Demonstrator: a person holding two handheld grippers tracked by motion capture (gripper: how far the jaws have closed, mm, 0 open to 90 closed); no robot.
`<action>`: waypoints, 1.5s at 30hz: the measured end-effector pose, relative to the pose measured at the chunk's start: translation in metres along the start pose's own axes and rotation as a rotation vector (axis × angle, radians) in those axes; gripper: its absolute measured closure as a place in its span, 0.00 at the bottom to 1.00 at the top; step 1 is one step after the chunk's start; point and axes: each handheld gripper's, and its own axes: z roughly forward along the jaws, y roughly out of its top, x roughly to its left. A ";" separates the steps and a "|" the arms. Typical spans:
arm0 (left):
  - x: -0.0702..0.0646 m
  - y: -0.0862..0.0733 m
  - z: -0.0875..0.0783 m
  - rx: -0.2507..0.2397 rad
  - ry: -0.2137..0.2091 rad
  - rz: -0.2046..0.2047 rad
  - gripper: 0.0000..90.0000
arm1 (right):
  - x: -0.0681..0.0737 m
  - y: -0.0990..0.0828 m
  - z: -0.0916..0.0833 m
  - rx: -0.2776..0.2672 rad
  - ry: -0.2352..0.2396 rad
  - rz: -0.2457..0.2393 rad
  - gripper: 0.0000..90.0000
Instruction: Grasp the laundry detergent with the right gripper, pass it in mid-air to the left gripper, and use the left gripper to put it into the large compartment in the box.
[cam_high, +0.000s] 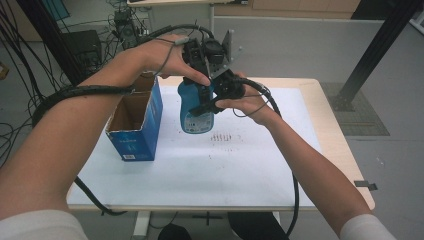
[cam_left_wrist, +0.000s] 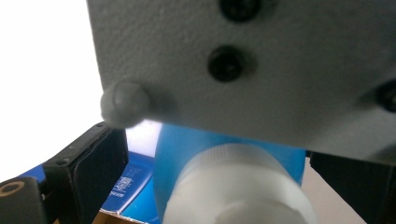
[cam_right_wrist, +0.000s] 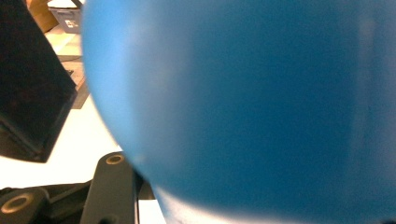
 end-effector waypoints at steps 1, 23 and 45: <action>0.000 0.000 -0.001 -0.002 0.003 0.002 0.06 | 0.000 0.000 0.000 0.000 0.000 0.000 0.49; 0.001 -0.002 -0.002 -0.017 0.003 -0.003 0.06 | -0.001 -0.001 0.000 0.000 -0.005 0.007 0.49; 0.001 -0.002 -0.003 -0.018 0.004 0.000 0.06 | -0.003 -0.001 0.000 -0.007 -0.004 0.005 0.49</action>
